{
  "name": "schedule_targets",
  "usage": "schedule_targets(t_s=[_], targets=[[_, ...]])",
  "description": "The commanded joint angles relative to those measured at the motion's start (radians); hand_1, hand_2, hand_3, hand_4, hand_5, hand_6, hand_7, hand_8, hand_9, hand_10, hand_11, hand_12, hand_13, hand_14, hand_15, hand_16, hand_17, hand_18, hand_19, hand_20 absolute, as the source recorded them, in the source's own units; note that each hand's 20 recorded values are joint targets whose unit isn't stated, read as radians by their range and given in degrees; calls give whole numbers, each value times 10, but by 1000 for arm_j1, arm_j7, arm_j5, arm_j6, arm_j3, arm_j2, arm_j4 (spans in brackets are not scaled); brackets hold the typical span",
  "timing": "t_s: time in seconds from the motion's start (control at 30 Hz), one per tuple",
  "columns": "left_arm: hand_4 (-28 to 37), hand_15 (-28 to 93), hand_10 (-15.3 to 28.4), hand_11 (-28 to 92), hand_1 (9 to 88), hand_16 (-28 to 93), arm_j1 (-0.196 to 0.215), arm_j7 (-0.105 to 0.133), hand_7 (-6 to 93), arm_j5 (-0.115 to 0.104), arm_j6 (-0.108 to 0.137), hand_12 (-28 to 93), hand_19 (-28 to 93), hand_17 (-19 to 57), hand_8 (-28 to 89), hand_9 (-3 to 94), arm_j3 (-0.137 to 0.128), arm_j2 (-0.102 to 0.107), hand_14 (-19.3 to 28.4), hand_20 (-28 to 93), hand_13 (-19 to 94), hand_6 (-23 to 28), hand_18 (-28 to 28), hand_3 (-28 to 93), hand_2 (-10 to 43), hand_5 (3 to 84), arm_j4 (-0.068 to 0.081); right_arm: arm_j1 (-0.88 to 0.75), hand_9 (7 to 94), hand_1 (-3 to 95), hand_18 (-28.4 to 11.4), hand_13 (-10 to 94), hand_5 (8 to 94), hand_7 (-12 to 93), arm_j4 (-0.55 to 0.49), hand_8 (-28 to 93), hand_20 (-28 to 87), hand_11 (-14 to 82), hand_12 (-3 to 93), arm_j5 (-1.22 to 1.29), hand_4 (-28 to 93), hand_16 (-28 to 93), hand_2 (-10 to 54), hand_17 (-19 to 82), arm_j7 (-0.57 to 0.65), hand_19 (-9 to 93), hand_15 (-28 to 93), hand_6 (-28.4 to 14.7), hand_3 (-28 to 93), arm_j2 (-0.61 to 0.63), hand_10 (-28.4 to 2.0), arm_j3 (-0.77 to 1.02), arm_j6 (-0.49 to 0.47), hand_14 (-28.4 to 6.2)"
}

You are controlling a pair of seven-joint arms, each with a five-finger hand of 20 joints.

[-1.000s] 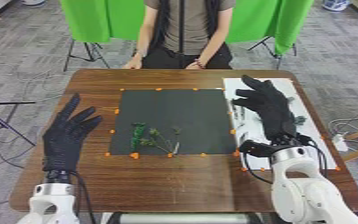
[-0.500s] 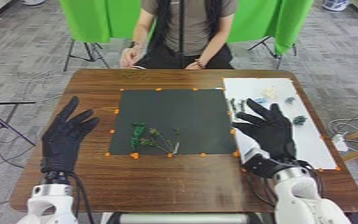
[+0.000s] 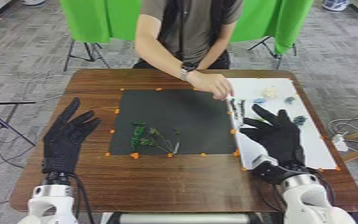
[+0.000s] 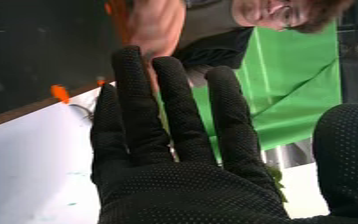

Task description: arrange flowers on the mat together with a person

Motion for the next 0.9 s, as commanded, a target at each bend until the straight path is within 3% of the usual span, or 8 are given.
schedule_targets(t_s=[0.03,0.27,0.9], targets=[[-283,468,181,228,181,-75,4,-9,111,-8,-1,110,633,-40,-91,372,3,-1,243,-30,296,53,250,722,107,318,-5,28,502,84,-215,386,455,121,-2,-121,175,145,144,1,-283,113,164,31,14,455,438,-15,700,12,-189,-48,33,-213],[-283,469,182,232,183,-75,3,-22,112,-5,-5,109,632,-41,-92,372,1,-11,243,-28,295,54,250,721,108,317,-5,99,504,84,-215,388,458,121,-2,-120,174,146,144,-4,-282,112,164,30,50,455,440,-16,701,26,-191,-99,95,-213],[-283,471,183,235,191,-76,4,-25,116,-5,0,108,630,-41,-93,370,8,-9,243,-25,295,56,249,724,107,318,-7,114,509,84,-216,391,461,120,0,-120,172,149,144,-25,-282,108,163,30,78,458,446,-18,698,22,-193,-101,76,-213]])
